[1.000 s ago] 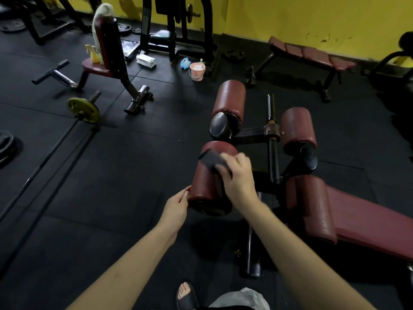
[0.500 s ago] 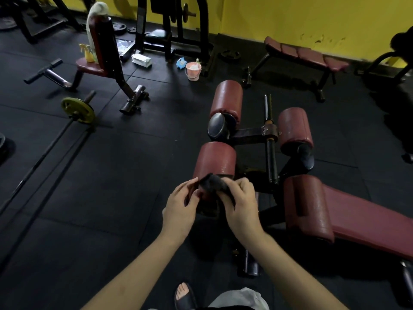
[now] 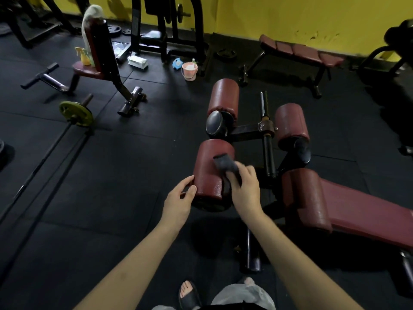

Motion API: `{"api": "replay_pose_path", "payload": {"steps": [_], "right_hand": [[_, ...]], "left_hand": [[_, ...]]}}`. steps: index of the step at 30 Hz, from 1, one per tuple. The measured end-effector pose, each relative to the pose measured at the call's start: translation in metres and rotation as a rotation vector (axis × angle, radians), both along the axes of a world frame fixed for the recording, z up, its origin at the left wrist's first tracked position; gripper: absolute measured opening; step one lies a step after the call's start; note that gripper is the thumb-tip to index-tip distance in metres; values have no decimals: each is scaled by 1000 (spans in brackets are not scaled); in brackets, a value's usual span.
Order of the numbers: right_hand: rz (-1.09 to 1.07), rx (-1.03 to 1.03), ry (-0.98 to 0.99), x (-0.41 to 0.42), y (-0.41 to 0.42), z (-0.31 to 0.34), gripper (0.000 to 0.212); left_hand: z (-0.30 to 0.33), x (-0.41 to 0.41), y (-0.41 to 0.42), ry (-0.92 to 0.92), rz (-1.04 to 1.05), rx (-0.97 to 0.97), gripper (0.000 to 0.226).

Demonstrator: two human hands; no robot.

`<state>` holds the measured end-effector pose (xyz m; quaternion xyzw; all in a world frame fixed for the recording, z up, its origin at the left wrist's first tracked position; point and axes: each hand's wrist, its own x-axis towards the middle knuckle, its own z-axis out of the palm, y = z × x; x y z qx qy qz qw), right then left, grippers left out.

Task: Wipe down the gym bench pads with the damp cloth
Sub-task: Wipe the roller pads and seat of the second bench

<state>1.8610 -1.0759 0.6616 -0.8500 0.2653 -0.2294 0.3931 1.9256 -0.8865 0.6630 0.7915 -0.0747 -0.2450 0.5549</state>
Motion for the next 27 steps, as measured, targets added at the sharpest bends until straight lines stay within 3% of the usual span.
{"api": "replay_pose_path", "payload": {"steps": [7, 11, 19, 27], "right_hand": [[241, 173, 110, -52, 2, 26, 27], [240, 223, 28, -44, -15, 53, 26], [292, 229, -152, -21, -69, 103, 25], [315, 240, -191, 13, -104, 116, 19]], "left_hand": [[13, 4, -5, -30, -13, 100, 36], [39, 1, -16, -127, 7, 188, 31], [90, 0, -66, -353, 92, 126, 34], [102, 14, -101, -423, 131, 150, 37]]}}
